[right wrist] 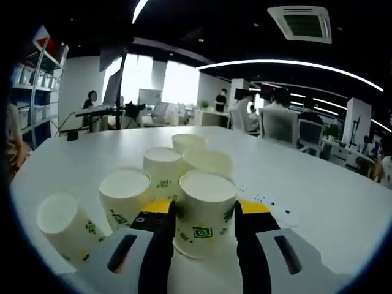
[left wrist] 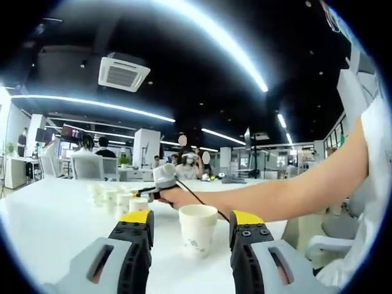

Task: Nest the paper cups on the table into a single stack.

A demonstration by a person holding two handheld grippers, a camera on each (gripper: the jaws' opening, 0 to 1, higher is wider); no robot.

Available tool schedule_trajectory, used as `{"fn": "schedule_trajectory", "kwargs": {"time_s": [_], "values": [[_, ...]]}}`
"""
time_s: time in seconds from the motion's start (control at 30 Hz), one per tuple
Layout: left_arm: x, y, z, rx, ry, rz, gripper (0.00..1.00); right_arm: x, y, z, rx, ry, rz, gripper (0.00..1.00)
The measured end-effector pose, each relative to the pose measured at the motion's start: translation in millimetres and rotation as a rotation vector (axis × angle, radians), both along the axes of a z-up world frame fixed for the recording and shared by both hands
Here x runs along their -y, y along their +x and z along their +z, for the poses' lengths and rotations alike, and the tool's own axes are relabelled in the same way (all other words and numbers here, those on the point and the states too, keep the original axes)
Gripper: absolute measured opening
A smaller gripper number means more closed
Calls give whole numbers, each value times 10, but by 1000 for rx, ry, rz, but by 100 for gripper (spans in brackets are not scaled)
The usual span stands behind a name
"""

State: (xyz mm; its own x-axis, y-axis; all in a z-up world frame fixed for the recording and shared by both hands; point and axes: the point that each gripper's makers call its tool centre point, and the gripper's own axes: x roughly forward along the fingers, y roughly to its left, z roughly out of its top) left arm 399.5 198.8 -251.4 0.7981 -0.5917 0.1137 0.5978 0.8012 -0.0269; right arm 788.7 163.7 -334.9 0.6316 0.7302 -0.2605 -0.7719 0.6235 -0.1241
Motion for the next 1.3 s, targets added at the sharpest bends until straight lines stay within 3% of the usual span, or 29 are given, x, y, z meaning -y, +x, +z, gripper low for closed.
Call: {"fn": "schedule_trajectory", "kwargs": {"time_s": [0.2, 0.37, 0.67, 0.77, 0.93, 1.17, 1.3], "values": [[3, 4, -1, -1, -7, -1, 52, 151, -167, 126, 22, 51, -11, 40], [26, 17, -25, -7, -26, -7, 52, 376, -314, 332, 45, 154, -22, 40], [113, -25, -20, -4, -39, -25, 52, 717, -1005, 798, 81, 352, 26, 40], [122, -25, -30, -9, -41, -26, 51, 758, -1255, 933, 136, 352, 44, 40], [124, -29, -49, -17, -45, -24, 49, 745, -1931, 1244, 228, 406, 99, 40], [259, -84, -34, -22, -51, -44, 45, 806, -2788, 1409, 269, 554, 145, 40], [352, -131, -8, -21, -64, -68, 44, 914, -3139, 1390, 247, 651, 148, 40]]}}
